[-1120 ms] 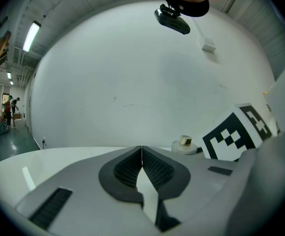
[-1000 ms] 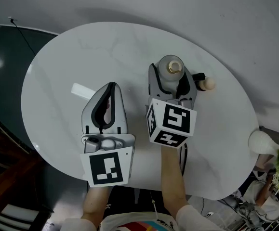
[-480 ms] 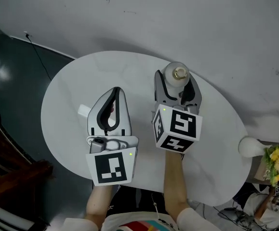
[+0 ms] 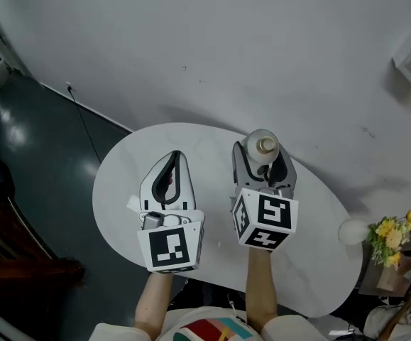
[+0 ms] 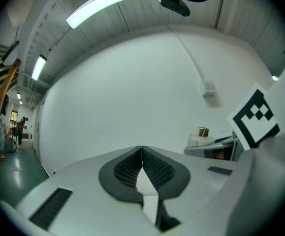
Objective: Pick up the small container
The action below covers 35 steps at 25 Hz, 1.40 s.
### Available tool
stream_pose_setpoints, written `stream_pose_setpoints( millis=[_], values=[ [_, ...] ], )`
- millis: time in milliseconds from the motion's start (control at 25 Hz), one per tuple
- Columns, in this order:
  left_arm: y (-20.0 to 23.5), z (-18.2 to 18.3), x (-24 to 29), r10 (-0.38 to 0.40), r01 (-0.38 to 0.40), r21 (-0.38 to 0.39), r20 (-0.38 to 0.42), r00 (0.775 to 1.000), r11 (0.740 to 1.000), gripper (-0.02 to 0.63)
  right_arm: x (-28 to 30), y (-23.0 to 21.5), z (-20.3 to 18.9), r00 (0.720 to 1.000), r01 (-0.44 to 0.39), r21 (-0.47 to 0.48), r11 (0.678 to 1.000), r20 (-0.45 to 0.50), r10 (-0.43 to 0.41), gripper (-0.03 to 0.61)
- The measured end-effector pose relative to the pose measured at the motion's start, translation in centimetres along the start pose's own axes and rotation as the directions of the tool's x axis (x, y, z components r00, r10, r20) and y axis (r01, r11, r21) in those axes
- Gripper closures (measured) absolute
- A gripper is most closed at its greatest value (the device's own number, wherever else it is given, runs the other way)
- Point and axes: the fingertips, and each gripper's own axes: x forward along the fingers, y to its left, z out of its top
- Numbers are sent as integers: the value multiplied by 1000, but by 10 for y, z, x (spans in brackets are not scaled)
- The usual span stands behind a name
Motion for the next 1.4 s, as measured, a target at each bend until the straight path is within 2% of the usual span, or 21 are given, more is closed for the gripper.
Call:
stream_pose_setpoints(
  millis=[320, 600, 920, 1400],
  values=[
    [5, 34, -43, 23, -24, 22, 13, 1000, 999, 595, -72, 19, 39, 996, -49, -34, 998, 71, 52, 245],
    [2, 41, -72, 26, -26, 16, 21, 999, 1000, 595, -117, 34, 51, 988, -96, -95, 991, 114, 107, 245],
    [-1, 38, -96, 27, -27, 19, 41, 999, 999, 595, -140, 35, 36, 987, -109, -96, 989, 104, 119, 245],
    [0, 41, -101, 29, -31, 28, 58, 998, 999, 595, -147, 46, 22, 987, -135, -119, 984, 66, 144, 245]
  ],
)
